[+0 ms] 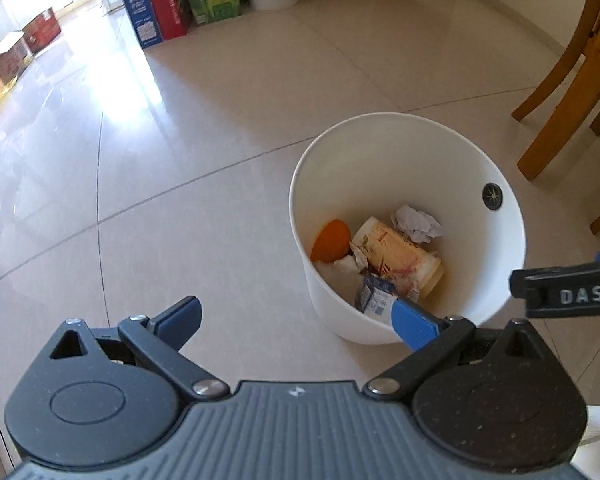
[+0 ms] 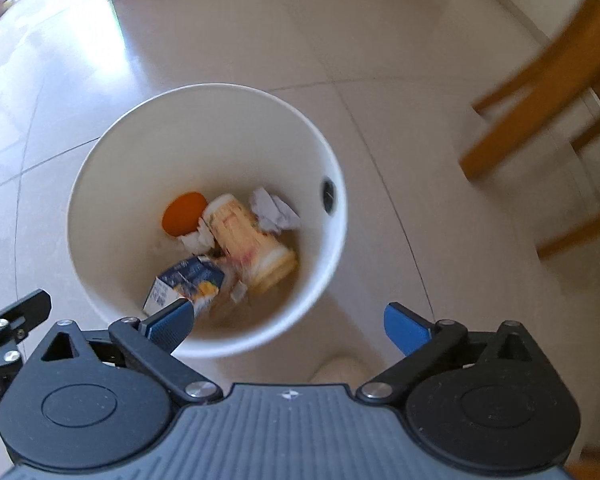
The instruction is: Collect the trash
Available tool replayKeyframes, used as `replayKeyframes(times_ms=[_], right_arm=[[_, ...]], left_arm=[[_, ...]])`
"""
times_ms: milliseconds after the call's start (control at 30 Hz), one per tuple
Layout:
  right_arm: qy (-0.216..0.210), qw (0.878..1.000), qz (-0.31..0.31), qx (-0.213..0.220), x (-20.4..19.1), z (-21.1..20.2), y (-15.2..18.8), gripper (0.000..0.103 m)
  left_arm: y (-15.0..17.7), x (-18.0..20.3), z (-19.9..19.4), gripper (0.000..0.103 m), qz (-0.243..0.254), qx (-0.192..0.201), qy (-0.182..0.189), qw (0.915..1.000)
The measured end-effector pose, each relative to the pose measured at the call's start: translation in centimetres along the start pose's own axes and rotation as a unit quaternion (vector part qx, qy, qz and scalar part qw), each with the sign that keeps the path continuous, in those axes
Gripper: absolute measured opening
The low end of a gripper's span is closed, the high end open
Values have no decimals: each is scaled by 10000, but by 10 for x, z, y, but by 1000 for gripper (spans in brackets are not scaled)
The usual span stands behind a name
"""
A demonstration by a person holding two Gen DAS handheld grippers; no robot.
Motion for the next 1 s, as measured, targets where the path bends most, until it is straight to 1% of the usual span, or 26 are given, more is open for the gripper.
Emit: replayKeyframes(times_ms=[133, 267, 333, 467, 633, 767, 1000], right_arm=[[-224, 9990, 397, -9, 14, -14, 20, 103], [-438, 9976, 538, -22, 18, -22, 35, 103], [-474, 9977, 491, -6, 17, -25, 38, 103], [-425, 9985, 355, 54, 15, -30, 38, 103], [-524, 9984, 205, 57, 13, -34, 39, 103], [-547, 9983, 198, 49, 13, -35, 39, 103], [-531, 9985, 156, 38, 11, -35, 38, 103]], left_arm=[[9, 1, -8, 101, -297, -160, 46, 9994], [11, 3, -16, 101, -344, -225, 22, 9992], [11, 5, -21, 101, -344, -191, -18, 9992], [11, 5, -26, 101, -420, -166, 70, 9990], [11, 4, -27, 101, -419, -149, 18, 9990], [13, 4, -24, 101, -441, -204, 85, 9988], [14, 4, -22, 101, -482, -241, 82, 9985]])
Point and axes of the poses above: each gripper's, at about its wrist camera, not at the fingertips, and z roughly the way its jaws point, x to its right, y to its underside, the point moved 2 cm from there along z, roughly the way its jaws point, and after that the axes turned 9 degrees about -x, right-handed, at the moved point
